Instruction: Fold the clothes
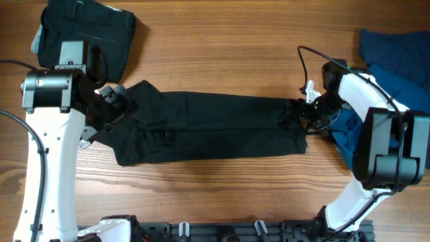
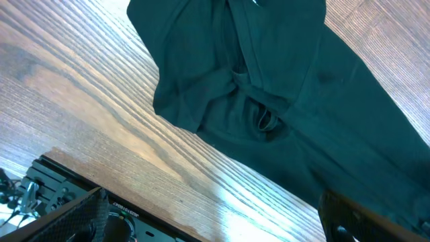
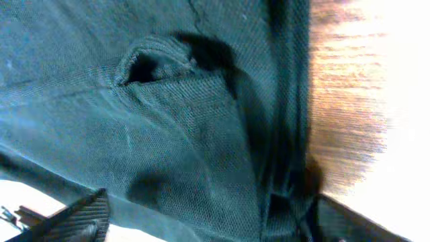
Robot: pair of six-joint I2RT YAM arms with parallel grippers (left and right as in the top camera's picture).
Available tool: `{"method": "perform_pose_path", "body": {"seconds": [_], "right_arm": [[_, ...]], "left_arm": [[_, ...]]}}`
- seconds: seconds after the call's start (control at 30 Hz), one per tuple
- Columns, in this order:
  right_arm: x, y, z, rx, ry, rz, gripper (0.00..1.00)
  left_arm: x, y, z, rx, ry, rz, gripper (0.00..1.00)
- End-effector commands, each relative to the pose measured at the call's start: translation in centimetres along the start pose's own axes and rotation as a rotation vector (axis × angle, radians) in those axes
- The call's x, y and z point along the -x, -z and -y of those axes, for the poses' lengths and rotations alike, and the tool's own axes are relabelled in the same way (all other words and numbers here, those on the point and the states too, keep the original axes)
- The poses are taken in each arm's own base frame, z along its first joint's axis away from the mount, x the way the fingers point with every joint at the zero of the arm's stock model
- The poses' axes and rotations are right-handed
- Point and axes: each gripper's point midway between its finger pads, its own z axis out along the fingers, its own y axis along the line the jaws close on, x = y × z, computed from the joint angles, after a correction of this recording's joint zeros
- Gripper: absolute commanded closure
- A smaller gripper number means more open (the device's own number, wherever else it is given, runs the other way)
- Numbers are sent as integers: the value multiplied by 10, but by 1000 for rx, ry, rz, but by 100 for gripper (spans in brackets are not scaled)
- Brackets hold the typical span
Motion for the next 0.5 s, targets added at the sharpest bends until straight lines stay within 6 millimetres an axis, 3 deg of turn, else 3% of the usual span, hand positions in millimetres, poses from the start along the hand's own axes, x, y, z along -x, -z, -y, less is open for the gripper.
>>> {"method": "perform_pose_path", "body": {"seconds": [0.0, 0.07, 0.13, 0.2, 0.4, 0.47], "right_arm": [[-10, -33, -2, 30, 51, -88, 26], [-11, -34, -4, 27, 63, -92, 39], [-12, -36, -6, 25, 70, -95, 62], [-11, -36, -7, 23, 50, -93, 76], [-9, -35, -3, -1, 22, -83, 96], [-7, -34, 0, -14, -3, -76, 96]], "left_arm": [[1, -2, -1, 1, -9, -1, 0], [1, -2, -1, 1, -9, -1, 0], [1, -2, -1, 1, -9, -1, 0], [1, -2, -1, 1, -9, -1, 0], [1, -2, -1, 1, -9, -1, 0], [1, -2, -1, 1, -9, -1, 0]]}}
